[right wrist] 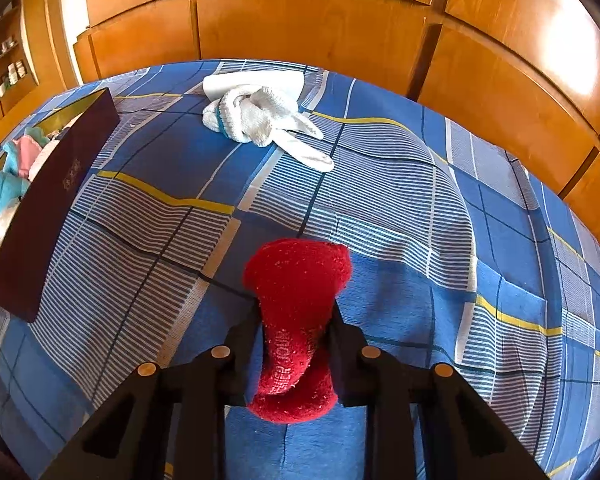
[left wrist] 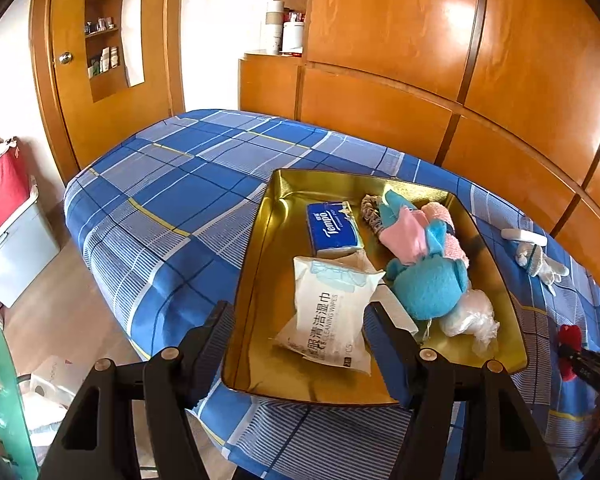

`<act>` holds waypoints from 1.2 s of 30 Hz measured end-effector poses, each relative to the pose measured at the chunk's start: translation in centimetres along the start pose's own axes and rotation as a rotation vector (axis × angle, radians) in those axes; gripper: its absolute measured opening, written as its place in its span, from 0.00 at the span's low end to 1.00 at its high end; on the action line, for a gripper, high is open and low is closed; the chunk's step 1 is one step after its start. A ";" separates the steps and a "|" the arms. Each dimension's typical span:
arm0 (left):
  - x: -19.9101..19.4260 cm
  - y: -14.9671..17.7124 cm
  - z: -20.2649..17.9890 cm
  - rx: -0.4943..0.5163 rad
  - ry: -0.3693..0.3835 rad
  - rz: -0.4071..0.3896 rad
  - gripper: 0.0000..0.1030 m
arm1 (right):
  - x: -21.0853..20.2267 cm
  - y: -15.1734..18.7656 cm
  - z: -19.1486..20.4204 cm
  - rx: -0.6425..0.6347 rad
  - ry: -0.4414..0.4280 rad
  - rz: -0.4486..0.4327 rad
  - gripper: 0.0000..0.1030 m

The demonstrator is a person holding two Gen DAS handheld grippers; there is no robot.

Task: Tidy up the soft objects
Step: 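Carry the red sock into the gold tray and open the right gripper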

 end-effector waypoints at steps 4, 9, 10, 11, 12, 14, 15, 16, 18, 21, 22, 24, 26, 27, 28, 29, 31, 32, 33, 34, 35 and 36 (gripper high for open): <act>0.2 0.1 0.9 -0.022 -0.002 0.007 0.66 | -1.5 -1.1 1.1 0.004 -0.057 -0.027 0.22; 0.0 -0.5 2.6 -0.063 -0.023 -0.008 0.66 | -4.9 -3.4 5.7 -0.050 -0.182 -0.091 0.22; -0.1 -0.5 2.9 -0.071 -0.027 -0.011 0.66 | -5.8 -4.0 7.1 -0.072 -0.217 -0.111 0.22; -0.3 -0.7 3.5 -0.083 -0.035 -0.017 0.66 | -6.7 -4.6 8.6 -0.095 -0.254 -0.128 0.22; -0.4 -0.9 4.0 -0.094 -0.043 -0.023 0.66 | -7.6 -5.2 10.2 -0.122 -0.295 -0.146 0.22; -0.6 -1.1 5.0 -0.111 -0.056 -0.031 0.66 | -9.1 -6.2 13.6 -0.177 -0.363 -0.168 0.22; -0.7 -1.1 5.4 -0.119 -0.061 -0.035 0.66 | -9.8 -6.6 15.6 -0.205 -0.400 -0.173 0.22; -0.8 -1.1 5.9 -0.127 -0.065 -0.038 0.66 | -10.4 -6.9 17.6 -0.231 -0.437 -0.174 0.22; -0.9 -1.1 6.5 -0.137 -0.072 -0.038 0.66 | -10.9 -7.5 21.1 -0.270 -0.496 -0.163 0.22; -0.8 -0.8 7.2 -0.148 -0.076 -0.032 0.66 | -11.1 -7.8 26.3 -0.337 -0.531 -0.148 0.22; -0.8 -0.7 7.4 -0.151 -0.076 -0.029 0.66 | -10.7 -7.9 27.9 -0.353 -0.533 -0.134 0.22; -0.7 -0.5 7.6 -0.156 -0.075 -0.023 0.66 | -9.5 -8.1 30.3 -0.383 -0.526 -0.104 0.23; -0.5 -0.3 7.8 -0.157 -0.075 -0.018 0.66 | -8.5 -8.2 31.8 -0.400 -0.507 -0.083 0.25; -0.4 -0.2 7.8 -0.157 -0.075 -0.016 0.66 | -7.8 -8.2 32.5 -0.411 -0.497 -0.070 0.25; -0.3 -0.1 7.8 -0.157 -0.073 -0.012 0.66 | -6.9 -8.3 33.1 -0.420 -0.478 -0.057 0.26; -0.2 0.0 7.8 -0.158 -0.070 -0.008 0.66 | -6.3 -8.3 33.4 -0.428 -0.466 -0.044 0.27; 0.0 0.1 7.8 -0.157 -0.068 -0.002 0.66 | -4.9 -8.4 34.0 -0.430 -0.453 -0.012 0.35; 0.1 0.2 7.8 -0.157 -0.068 0.002 0.66 | -4.6 -8.4 34.1 -0.421 -0.449 -0.003 0.38; 0.2 0.3 7.8 -0.157 -0.067 0.003 0.66 | -4.3 -8.5 34.0 -0.405 -0.450 0.001 0.41; 0.3 0.3 7.7 -0.155 -0.066 0.005 0.66 | -4.4 -8.6 33.9 -0.397 -0.455 0.000 0.46; 0.2 0.3 7.7 -0.153 -0.065 0.004 0.66 | -4.4 -8.7 33.7 -0.387 -0.462 -0.003 0.50; 0.2 0.2 7.6 -0.150 -0.065 0.002 0.66 | -4.5 -8.8 33.7 -0.382 -0.465 -0.005 0.51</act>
Point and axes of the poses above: each gripper's, at about its wrist camera, not at the fingertips, and x roughly the way its jaws point, z to its left, y to its underside, the point moved 6 cm from there along x, roughly the way its jaws point, and after that the axes turned 5 degrees about y, right-handed, at the moved point
